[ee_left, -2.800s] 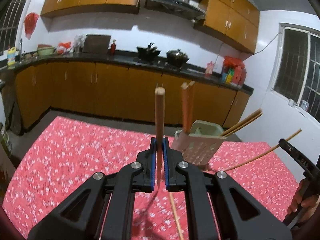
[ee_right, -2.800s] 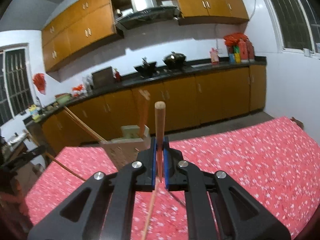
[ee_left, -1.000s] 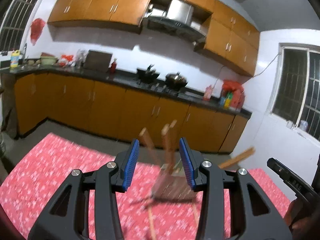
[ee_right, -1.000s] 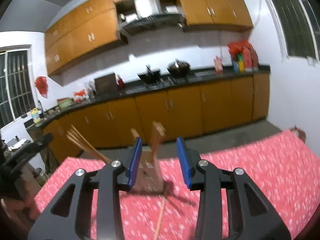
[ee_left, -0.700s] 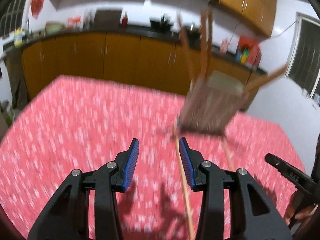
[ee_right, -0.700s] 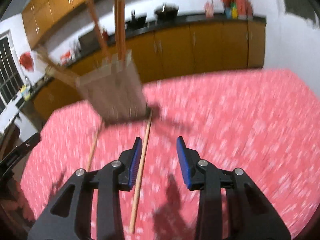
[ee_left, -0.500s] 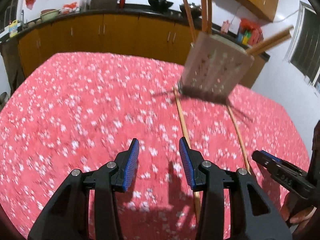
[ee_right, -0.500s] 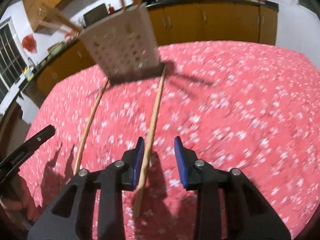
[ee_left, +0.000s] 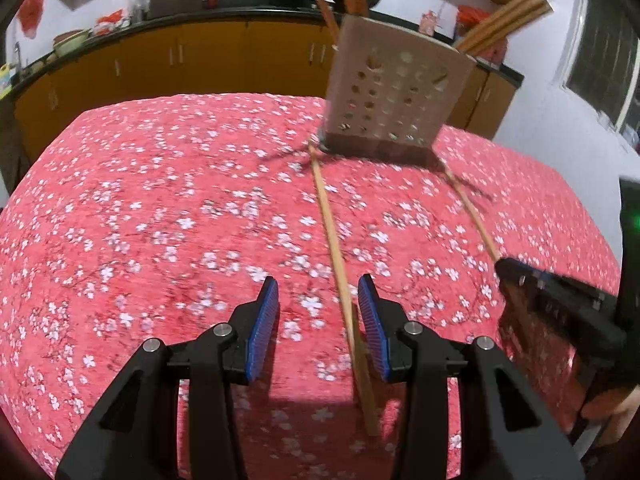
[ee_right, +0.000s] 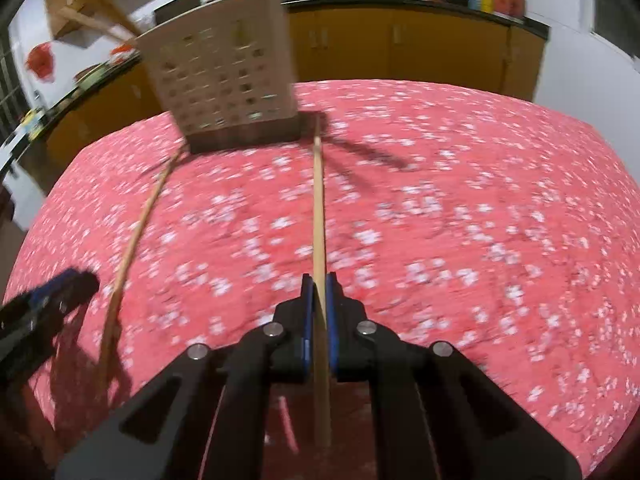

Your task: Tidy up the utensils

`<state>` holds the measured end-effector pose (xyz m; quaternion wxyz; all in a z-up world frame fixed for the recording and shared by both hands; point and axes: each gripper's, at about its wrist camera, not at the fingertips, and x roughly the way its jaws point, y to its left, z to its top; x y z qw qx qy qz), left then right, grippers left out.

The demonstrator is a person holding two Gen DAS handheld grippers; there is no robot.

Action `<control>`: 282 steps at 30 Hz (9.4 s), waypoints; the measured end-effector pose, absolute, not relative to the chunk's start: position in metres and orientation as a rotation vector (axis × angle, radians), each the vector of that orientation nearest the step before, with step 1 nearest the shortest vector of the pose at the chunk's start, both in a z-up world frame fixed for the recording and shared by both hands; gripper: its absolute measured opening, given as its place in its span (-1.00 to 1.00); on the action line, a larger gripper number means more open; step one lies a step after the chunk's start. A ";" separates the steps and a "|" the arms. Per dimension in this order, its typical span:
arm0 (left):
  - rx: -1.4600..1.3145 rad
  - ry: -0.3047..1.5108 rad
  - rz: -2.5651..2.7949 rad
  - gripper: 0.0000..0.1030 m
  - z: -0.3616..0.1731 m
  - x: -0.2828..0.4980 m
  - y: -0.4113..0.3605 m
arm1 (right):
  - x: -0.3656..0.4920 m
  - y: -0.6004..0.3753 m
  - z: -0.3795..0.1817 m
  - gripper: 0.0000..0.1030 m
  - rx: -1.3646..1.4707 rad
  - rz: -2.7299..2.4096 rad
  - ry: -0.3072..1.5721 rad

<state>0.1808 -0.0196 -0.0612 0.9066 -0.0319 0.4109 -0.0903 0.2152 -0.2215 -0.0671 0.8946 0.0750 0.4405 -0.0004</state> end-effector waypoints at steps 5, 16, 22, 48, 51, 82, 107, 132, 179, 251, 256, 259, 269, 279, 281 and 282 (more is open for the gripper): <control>-0.003 0.889 -0.189 -0.39 -0.072 0.184 -0.035 | 0.218 -0.239 -0.069 -0.85 0.187 -0.029 0.910; 0.016 0.882 -0.059 -0.85 -0.069 0.215 -0.003 | 0.225 -0.236 -0.070 -0.85 0.146 -0.006 0.901; -0.029 0.899 0.004 -0.85 -0.071 0.235 0.029 | 0.232 -0.235 -0.073 -0.85 0.108 -0.020 0.893; -0.020 0.882 0.007 -0.83 -0.072 0.232 0.027 | 0.234 -0.234 -0.076 -0.83 0.105 -0.020 0.887; -0.019 0.882 0.008 -0.83 -0.072 0.232 0.027 | 0.234 -0.234 -0.076 -0.83 0.105 -0.020 0.887; -0.019 0.884 0.011 -0.83 -0.072 0.233 0.026 | 0.229 -0.235 -0.075 -0.83 0.107 -0.023 0.888; -0.029 0.707 -0.056 -0.85 0.012 0.192 0.029 | 0.195 -0.265 0.022 -0.85 0.188 -0.017 0.615; -0.118 0.398 -0.191 -0.85 0.128 0.187 0.014 | 0.177 -0.256 0.139 -0.85 0.270 0.179 0.334; -0.172 0.226 -0.134 0.42 0.146 0.200 0.012 | 0.189 -0.235 0.154 0.51 0.217 0.110 0.264; 0.036 0.357 0.003 0.97 0.014 0.038 0.014 | 0.043 -0.198 0.021 0.92 0.025 0.005 0.417; 0.036 0.357 0.001 0.97 0.014 0.038 0.013 | 0.043 -0.197 0.021 0.92 0.028 0.004 0.418; 0.036 0.359 0.001 0.97 0.013 0.038 0.013 | 0.043 -0.198 0.021 0.92 0.027 0.004 0.418; 0.037 0.363 -0.003 0.97 0.010 0.038 0.012 | 0.043 -0.198 0.021 0.92 0.029 0.003 0.418; 0.035 0.368 -0.008 0.97 0.008 0.039 0.012 | 0.043 -0.198 0.021 0.92 0.030 0.004 0.418; 0.036 0.368 -0.007 0.97 0.008 0.040 0.012 | 0.043 -0.198 0.021 0.92 0.029 0.003 0.418; 0.036 0.368 -0.007 0.97 0.008 0.040 0.012 | 0.043 -0.198 0.021 0.92 0.029 0.003 0.419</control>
